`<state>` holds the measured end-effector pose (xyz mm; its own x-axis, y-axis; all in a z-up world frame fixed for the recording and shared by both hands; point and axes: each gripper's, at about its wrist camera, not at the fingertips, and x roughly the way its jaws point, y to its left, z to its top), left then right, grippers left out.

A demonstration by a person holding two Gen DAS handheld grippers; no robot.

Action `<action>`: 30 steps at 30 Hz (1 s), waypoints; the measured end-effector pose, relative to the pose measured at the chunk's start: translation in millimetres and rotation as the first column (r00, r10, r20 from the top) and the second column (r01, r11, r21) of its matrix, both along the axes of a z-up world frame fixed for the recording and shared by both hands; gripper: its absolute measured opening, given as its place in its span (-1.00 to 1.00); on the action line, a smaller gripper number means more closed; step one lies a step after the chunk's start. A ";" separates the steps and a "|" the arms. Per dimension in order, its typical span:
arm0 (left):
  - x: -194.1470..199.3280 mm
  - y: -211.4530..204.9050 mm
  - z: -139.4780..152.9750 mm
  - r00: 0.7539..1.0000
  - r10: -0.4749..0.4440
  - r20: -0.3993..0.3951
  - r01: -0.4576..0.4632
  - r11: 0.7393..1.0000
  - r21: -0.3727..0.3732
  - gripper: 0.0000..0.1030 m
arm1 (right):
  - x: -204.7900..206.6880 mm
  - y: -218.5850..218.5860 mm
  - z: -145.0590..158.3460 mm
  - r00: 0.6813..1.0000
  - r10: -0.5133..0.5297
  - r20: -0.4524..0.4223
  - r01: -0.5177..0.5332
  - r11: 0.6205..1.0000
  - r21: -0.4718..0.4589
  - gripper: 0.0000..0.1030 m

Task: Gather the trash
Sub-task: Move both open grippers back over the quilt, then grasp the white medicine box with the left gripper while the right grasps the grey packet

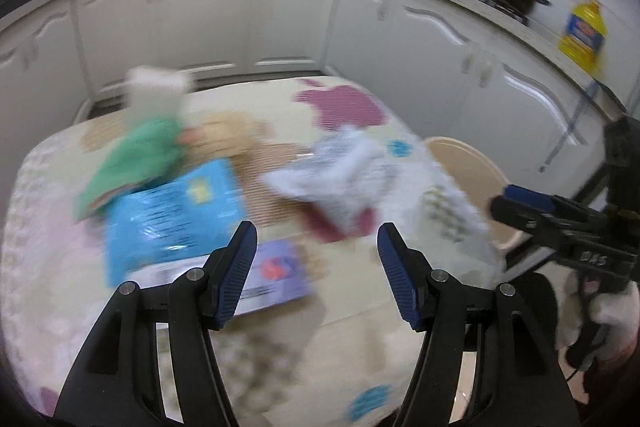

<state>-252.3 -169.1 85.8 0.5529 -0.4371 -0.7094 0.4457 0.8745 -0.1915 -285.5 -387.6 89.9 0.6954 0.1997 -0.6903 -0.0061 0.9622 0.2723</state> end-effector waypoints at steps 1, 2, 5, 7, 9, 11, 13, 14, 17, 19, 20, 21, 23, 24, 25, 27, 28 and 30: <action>2.4 11.1 -1.6 1.000 0.023 -0.003 -0.023 1.000 0.004 0.20 | 0.9 4.2 -0.6 1.000 0.011 -0.001 -0.011 1.000 0.002 0.35; 5.4 23.2 -4.0 0.999 0.049 -0.006 -0.049 0.999 0.010 0.20 | 2.7 9.4 -0.7 1.000 0.022 -0.003 -0.022 1.000 0.005 0.35; 16.7 56.9 -12.5 0.992 0.129 -0.008 -0.129 0.991 0.042 0.20 | 7.3 24.1 -2.0 0.998 0.055 -0.009 -0.055 0.998 0.006 0.35; 25.4 72.3 -19.7 0.986 0.167 -0.012 -0.166 0.984 0.071 0.20 | 10.7 34.4 -2.3 0.997 0.075 -0.010 -0.075 0.997 0.001 0.35; 33.4 82.5 -27.2 0.982 0.190 -0.019 -0.187 0.978 0.094 0.20 | 13.0 43.2 -3.2 0.996 0.093 -0.013 -0.093 0.996 -0.003 0.35; 41.4 87.0 -34.5 0.981 0.194 -0.026 -0.190 0.975 0.115 0.20 | 14.4 50.1 -3.0 0.994 0.105 -0.015 -0.106 0.994 -0.007 0.35; 47.3 88.2 -42.6 0.981 0.189 -0.046 -0.182 0.974 0.134 0.20 | 16.5 56.4 -3.9 0.993 0.118 -0.020 -0.118 0.993 -0.014 0.35; 49.6 87.5 -45.6 0.981 0.184 -0.057 -0.175 0.975 0.135 0.20 | 16.4 57.3 -4.0 0.992 0.121 -0.021 -0.122 0.992 -0.015 0.35; 49.2 86.3 -51.8 0.983 0.155 -0.096 -0.142 0.981 0.129 0.20 | 18.0 59.3 -5.0 0.992 0.125 -0.024 -0.125 0.992 -0.018 0.35; 42.6 83.5 -54.6 0.984 0.115 -0.139 -0.100 0.988 0.114 0.19 | 19.1 58.1 -6.0 0.993 0.118 -0.027 -0.119 0.993 -0.015 0.35; 39.0 81.5 -54.9 0.983 0.097 -0.154 -0.081 0.991 0.108 0.19 | 19.5 57.1 -6.1 0.993 0.116 -0.028 -0.116 0.993 -0.013 0.35; 32.8 79.6 -55.2 0.983 0.072 -0.170 -0.055 0.993 0.102 0.19 | 20.2 56.3 -6.8 0.993 0.113 -0.029 -0.113 0.994 -0.009 0.35; 19.9 76.8 -54.7 0.980 0.035 -0.196 -0.019 0.996 0.085 0.19 | 19.4 56.0 -7.5 0.993 0.110 -0.029 -0.110 0.994 -0.006 0.35; 12.5 75.0 -54.6 0.977 0.013 -0.212 0.002 0.998 0.070 0.19 | 19.6 56.5 -8.2 0.993 0.111 -0.029 -0.111 0.994 -0.005 0.35; 6.6 73.5 -54.1 0.975 -0.006 -0.222 0.019 0.998 0.058 0.19 | 19.5 56.6 -8.5 0.993 0.112 -0.030 -0.112 0.994 -0.004 0.35; -0.8 70.3 -51.2 0.972 -0.027 -0.232 0.038 0.998 0.042 0.20 | 20.1 57.8 -8.8 0.993 0.116 -0.032 -0.117 0.993 -0.003 0.35; -3.0 70.5 -49.5 0.972 -0.028 -0.235 0.036 0.999 0.032 0.20 | 20.0 58.9 -8.9 0.992 0.120 -0.032 -0.120 0.993 -0.004 0.35; -5.2 73.4 -43.1 0.970 -0.024 -0.242 0.022 1.000 -0.008 0.20 | 19.5 59.6 -8.4 0.992 0.122 -0.031 -0.122 0.992 -0.006 0.35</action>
<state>-257.5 -95.7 42.7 0.3552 -0.4515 -0.8185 0.4057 0.8633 -0.3002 -266.0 -328.0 81.6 0.6446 0.2767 -0.7127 -0.1156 0.9568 0.2669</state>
